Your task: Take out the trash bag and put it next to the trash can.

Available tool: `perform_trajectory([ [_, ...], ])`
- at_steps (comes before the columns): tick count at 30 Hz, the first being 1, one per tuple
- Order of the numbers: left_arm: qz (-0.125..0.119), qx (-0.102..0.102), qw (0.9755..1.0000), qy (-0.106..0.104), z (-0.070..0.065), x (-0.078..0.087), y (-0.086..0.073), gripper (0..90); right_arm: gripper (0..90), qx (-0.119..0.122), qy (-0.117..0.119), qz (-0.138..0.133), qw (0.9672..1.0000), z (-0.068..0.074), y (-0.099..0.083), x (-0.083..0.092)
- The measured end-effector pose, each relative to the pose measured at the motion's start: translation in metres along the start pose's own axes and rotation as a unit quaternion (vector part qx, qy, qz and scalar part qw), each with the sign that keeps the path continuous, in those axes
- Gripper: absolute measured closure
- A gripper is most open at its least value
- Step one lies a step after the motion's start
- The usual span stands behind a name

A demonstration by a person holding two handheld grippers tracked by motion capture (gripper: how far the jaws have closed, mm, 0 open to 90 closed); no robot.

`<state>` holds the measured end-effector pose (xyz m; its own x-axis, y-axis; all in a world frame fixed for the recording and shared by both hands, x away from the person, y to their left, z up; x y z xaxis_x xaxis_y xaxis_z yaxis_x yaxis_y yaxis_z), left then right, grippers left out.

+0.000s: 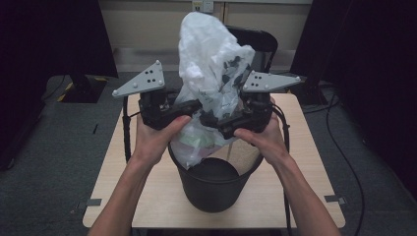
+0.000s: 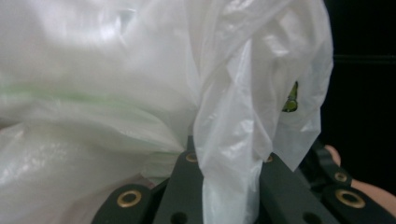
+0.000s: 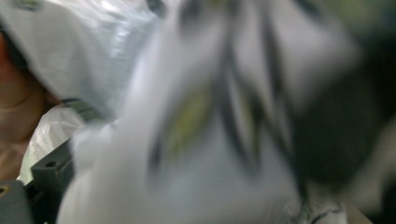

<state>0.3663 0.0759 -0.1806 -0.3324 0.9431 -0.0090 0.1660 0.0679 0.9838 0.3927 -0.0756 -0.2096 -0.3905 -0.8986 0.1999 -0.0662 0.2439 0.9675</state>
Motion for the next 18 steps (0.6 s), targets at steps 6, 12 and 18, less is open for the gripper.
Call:
perform_trajectory([
  [6,-0.01,0.012,0.9997,-0.018,0.0,-0.008,0.002,89.7,0.4,-0.013,0.023,0.004,0.9996,-0.005,-0.004,-0.013],
  [12,-0.012,0.007,0.9993,-0.035,0.001,-0.007,-0.001,89.5,52.1,-0.003,0.06,-0.017,0.9981,-0.005,-0.004,-0.01],
  [18,-0.014,0.01,0.9995,-0.027,0.004,-0.005,-0.004,81.6,83.4,-0.001,0.066,-0.029,0.9974,-0.005,-0.003,-0.01],
])
Point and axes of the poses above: each handheld gripper's, and its own axes: x roughly backward along the jaws, y roughly out of its top, z roughly to its left, the point moved 4 cm from there along -x, roughly forward along the jaws, and after that the axes turned 10 degrees about x, right-handed, at the moved point
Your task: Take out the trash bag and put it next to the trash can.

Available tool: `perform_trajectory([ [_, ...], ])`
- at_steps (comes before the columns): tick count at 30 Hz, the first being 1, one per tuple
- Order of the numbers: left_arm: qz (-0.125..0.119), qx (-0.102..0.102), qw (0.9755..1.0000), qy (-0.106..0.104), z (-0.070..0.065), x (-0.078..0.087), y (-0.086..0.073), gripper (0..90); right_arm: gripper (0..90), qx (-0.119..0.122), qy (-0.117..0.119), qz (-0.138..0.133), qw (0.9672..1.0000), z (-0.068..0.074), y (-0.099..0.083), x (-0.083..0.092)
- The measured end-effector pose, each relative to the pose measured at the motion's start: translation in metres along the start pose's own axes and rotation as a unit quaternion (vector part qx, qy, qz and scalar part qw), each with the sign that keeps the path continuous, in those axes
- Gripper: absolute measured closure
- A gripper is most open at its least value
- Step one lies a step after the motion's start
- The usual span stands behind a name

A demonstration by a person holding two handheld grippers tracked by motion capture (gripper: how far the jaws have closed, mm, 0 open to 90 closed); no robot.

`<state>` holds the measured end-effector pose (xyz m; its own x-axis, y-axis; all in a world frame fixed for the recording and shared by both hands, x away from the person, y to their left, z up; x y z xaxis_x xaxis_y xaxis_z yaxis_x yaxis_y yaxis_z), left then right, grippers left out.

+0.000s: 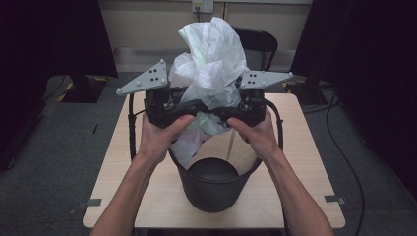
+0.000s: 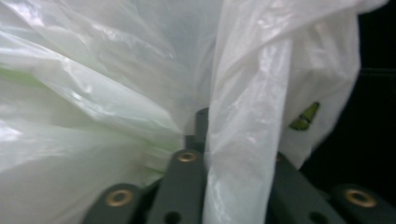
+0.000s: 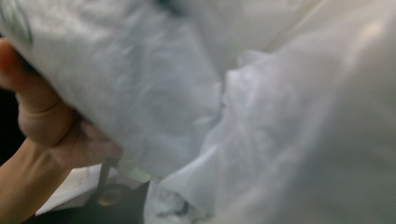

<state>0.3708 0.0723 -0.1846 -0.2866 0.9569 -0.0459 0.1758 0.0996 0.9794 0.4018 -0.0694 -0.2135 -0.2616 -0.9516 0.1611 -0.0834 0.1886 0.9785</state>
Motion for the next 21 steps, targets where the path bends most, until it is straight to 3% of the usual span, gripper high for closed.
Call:
perform_trajectory([
  [1,0.0,0.0,1.0,0.0,0.0,0.0,0.0,77.8,84.7,-0.004,-0.002,-0.003,1.0,-0.001,0.0,0.0],
  [5,0.004,-0.008,0.9988,0.048,0.003,0.004,-0.002,56.6,86.5,-0.005,-0.025,-0.007,0.9996,-0.008,0.001,0.003],
  [8,-0.004,-0.017,0.9977,0.065,0.008,0.01,-0.003,42.5,86.6,-0.011,-0.036,-0.012,0.9992,-0.015,0.003,0.006],
  [14,-0.026,-0.001,0.9953,0.093,0.018,0.022,-0.006,33.8,86.8,-0.019,-0.062,-0.014,0.9978,-0.026,0.006,0.005],
  [21,-0.019,-0.003,0.9922,0.123,0.021,0.032,-0.011,32.0,86.9,-0.03,-0.086,-0.024,0.9955,-0.041,0.008,0.008],
])
Point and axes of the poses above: each handheld gripper's, and its own axes: x roughly backward along the jaws, y roughly out of its top, z roughly to its left, the point moved 4 cm from there along -x, roughly forward along the jaws, and after that the axes turned 10 degrees about x, right-handed, at the moved point
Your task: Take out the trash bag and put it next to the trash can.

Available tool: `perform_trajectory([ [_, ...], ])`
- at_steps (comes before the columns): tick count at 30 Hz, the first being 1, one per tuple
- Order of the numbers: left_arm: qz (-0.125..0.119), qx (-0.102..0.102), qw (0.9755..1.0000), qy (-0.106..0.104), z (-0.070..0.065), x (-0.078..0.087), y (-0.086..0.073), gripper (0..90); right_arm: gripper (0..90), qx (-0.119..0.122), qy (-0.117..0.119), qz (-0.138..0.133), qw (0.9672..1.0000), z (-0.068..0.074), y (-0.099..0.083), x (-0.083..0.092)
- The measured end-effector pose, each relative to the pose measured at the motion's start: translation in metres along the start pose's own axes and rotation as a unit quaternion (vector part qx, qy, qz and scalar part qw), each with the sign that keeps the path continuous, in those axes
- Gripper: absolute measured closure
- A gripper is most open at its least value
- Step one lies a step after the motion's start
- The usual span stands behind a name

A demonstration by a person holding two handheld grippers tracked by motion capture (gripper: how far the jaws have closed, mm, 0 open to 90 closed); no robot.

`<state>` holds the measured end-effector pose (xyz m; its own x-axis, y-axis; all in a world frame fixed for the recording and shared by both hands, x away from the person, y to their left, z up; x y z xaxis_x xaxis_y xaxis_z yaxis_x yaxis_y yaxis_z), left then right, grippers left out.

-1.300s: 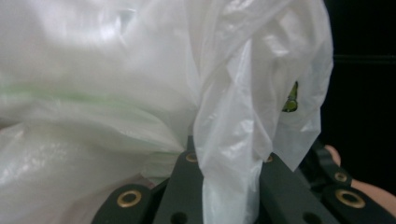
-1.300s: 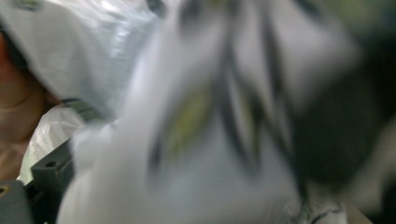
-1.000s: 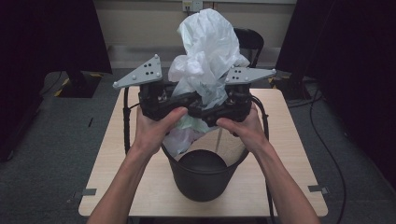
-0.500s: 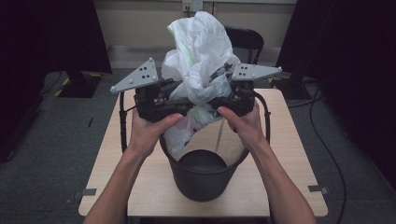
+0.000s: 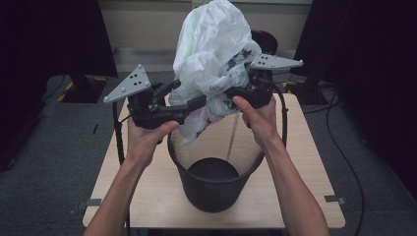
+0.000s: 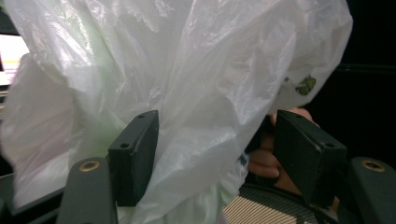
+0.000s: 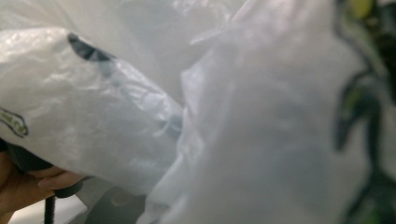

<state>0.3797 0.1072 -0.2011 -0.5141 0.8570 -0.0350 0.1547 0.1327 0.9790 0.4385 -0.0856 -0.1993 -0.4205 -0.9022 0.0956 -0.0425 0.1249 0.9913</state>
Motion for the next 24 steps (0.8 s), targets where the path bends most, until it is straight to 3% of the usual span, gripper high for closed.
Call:
perform_trajectory([
  [7,0.01,0.006,0.9998,0.018,0.007,-0.001,-0.009,33.2,86.9,-0.012,-0.028,-0.003,0.9996,-0.017,0.002,0.004],
  [13,0.029,0.007,0.9994,0.019,0.01,-0.008,-0.018,33.2,87.0,-0.023,-0.05,-0.005,0.9985,-0.039,0.001,0.002],
  [24,0.045,0.018,0.9986,0.02,0.016,-0.012,-0.031,31.0,87.1,-0.024,-0.093,0.034,0.9948,-0.078,0.001,-0.012],
])
Point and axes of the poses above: each handheld gripper's, and its own axes: x roughly backward along the jaws, y roughly out of its top, z roughly to its left, the point moved 4 cm from there along -x, roughly forward along the jaws, and after that the axes turned 10 degrees about x, right-handed, at the moved point
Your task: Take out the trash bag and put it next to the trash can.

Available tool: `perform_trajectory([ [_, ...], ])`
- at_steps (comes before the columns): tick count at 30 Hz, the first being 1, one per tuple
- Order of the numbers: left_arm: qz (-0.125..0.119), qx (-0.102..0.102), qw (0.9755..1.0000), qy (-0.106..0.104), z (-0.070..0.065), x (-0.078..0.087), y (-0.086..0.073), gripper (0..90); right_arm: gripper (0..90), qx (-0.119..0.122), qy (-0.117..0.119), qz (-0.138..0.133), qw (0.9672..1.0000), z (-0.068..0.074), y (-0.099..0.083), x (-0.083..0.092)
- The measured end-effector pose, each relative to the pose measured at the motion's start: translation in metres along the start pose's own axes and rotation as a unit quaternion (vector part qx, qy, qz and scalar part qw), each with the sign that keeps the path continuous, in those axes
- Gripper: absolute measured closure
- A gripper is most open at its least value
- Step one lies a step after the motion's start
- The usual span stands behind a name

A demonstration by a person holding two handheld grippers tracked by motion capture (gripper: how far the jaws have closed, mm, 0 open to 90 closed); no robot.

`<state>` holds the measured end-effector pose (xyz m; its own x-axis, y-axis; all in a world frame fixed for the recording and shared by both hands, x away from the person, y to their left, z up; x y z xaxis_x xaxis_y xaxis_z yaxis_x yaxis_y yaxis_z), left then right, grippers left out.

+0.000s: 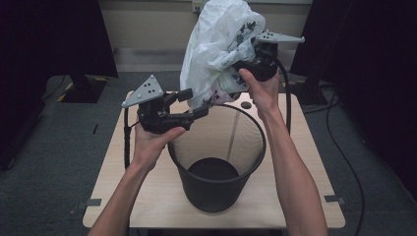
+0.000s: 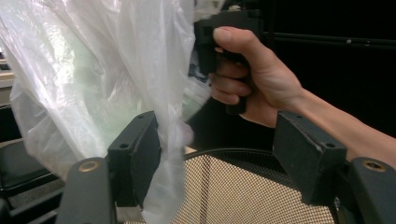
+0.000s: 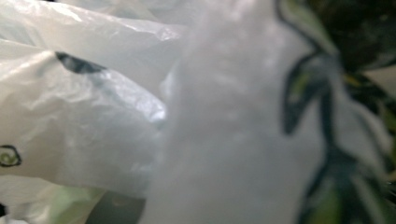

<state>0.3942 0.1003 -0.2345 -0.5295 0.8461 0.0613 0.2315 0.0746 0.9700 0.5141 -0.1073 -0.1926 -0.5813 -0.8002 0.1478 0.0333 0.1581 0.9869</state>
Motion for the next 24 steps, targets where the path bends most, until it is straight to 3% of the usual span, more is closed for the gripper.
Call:
perform_trajectory([
  [5,-0.004,0.002,1.0,0.008,0.006,0.008,0.001,30.4,87.1,0.003,-0.014,0.014,0.9998,-0.013,-0.005,-0.004],
  [11,-0.006,0.008,0.9998,0.016,0.012,0.021,-0.004,30.4,87.1,0.007,-0.036,0.041,0.9985,-0.032,-0.021,-0.004],
  [16,-0.011,0.016,0.9997,0.016,0.018,0.025,-0.006,30.0,87.2,-0.003,-0.056,0.056,0.9969,-0.051,-0.038,0.001],
  [19,-0.018,0.017,0.9997,0.001,0.02,0.026,-0.009,22.4,87.2,-0.002,-0.067,0.068,0.9955,-0.058,-0.05,0.002],
  [22,-0.015,0.017,0.9997,0.004,0.022,0.029,-0.013,20.9,87.2,-0.013,-0.069,0.073,0.9949,-0.063,-0.064,0.004],
  [24,-0.009,0.017,0.9997,0.015,0.024,0.031,-0.015,17.8,87.2,-0.006,-0.077,0.085,0.9934,-0.062,-0.074,0.006],
])
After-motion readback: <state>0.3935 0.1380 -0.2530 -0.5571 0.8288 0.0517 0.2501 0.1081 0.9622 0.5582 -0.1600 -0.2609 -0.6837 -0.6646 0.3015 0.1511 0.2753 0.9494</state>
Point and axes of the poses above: each handheld gripper's, and its own axes: x roughly backward along the jaws, y roughly out of its top, z roughly to its left, the point moved 4 cm from there along -x, roughly forward along the jaws, and after that the axes turned 10 degrees about x, right-handed, at the moved point
